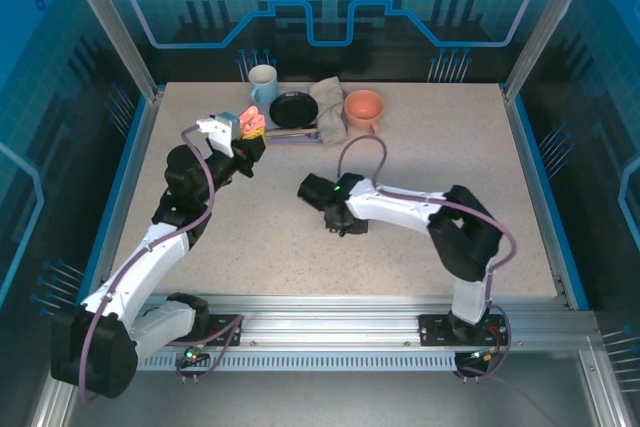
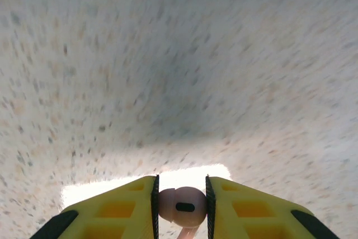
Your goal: Insert the wireless bluetooth earbuds into the charging case
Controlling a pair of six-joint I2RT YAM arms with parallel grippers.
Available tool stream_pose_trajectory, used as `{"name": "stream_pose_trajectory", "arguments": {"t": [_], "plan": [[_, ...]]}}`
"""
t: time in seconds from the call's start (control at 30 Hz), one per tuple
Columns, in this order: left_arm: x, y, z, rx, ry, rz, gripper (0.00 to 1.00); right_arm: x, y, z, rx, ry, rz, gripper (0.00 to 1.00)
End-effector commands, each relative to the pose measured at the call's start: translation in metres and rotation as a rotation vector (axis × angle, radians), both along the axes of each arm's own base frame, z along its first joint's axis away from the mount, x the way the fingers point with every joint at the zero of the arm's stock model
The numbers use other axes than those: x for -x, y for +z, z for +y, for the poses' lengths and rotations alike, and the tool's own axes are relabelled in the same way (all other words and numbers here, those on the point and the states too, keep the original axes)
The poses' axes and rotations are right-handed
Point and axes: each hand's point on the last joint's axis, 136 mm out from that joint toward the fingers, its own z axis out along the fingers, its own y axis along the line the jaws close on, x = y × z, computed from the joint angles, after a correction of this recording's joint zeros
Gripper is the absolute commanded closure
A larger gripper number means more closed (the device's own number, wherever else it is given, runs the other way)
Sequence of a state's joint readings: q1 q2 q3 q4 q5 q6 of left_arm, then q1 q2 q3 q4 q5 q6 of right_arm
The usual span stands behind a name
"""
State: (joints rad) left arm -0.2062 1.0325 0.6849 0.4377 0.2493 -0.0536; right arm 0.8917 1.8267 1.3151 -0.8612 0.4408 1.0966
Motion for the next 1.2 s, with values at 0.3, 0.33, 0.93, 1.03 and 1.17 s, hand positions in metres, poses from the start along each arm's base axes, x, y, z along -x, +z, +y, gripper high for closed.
{"name": "stream_pose_trajectory", "arguments": {"t": [0.3,0.33,0.93,1.03,1.17], "plan": [[0.028,-0.019,-0.05,-0.001,-0.297,0.052,1.0,-0.085,0.16,-0.032,-0.219,0.206,-0.462,0.72],[0.03,-0.022,-0.055,-0.004,-0.323,0.06,1.0,-0.087,0.172,-0.03,-0.244,0.228,-0.494,0.72],[0.049,-0.022,-0.129,-0.057,-0.628,0.082,1.0,-0.066,0.336,0.028,-0.534,0.759,-0.985,0.72],[0.045,-0.011,-0.134,-0.052,-0.639,0.064,1.0,-0.059,0.342,0.032,-0.551,0.816,-1.011,0.72],[0.043,0.0,-0.138,-0.045,-0.658,0.045,1.0,-0.053,0.348,0.034,-0.557,0.865,-1.041,0.72]]}}
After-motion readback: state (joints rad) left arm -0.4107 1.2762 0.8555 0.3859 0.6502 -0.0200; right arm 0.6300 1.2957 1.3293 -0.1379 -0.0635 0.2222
